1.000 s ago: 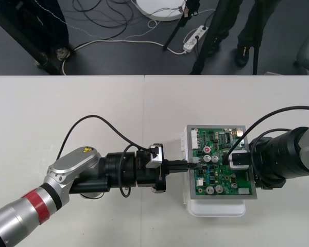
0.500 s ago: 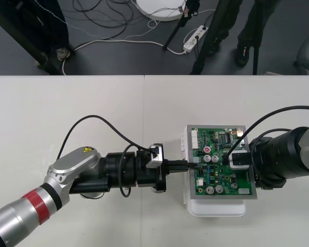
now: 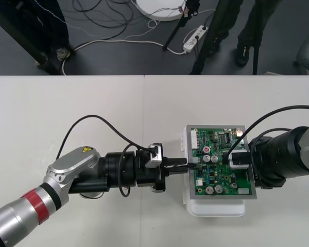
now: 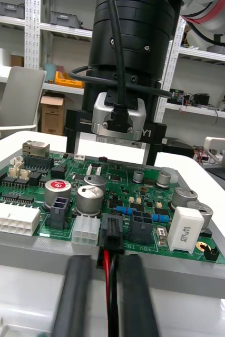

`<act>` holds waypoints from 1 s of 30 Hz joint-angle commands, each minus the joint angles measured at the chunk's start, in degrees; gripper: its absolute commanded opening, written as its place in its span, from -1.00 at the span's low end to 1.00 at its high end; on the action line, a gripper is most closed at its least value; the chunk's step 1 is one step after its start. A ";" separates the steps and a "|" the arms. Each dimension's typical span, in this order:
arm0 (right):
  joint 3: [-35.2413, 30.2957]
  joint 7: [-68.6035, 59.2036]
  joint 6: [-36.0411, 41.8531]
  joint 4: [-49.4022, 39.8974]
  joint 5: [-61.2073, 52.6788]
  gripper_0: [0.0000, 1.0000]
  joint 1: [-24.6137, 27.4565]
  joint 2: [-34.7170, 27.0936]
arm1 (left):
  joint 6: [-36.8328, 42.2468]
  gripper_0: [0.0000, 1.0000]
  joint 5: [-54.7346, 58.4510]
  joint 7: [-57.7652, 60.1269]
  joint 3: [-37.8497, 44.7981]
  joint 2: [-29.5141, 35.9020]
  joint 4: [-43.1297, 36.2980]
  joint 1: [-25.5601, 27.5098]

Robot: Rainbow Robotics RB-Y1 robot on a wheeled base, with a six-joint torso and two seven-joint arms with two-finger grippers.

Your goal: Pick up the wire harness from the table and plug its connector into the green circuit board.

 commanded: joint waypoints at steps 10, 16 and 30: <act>0.06 -0.36 0.53 0.08 2.30 1.00 -1.70 -4.34 | -2.29 1.00 2.44 -5.02 1.10 4.39 -2.33 -1.35; -2.58 1.05 1.15 4.30 -2.09 1.00 -1.61 -5.75 | -3.70 1.00 3.05 -4.58 1.18 6.15 -2.33 -1.35; -8.82 4.83 4.66 9.49 -16.86 1.00 -1.61 -10.76 | -9.15 1.00 3.40 -2.12 1.18 15.64 -2.33 -0.91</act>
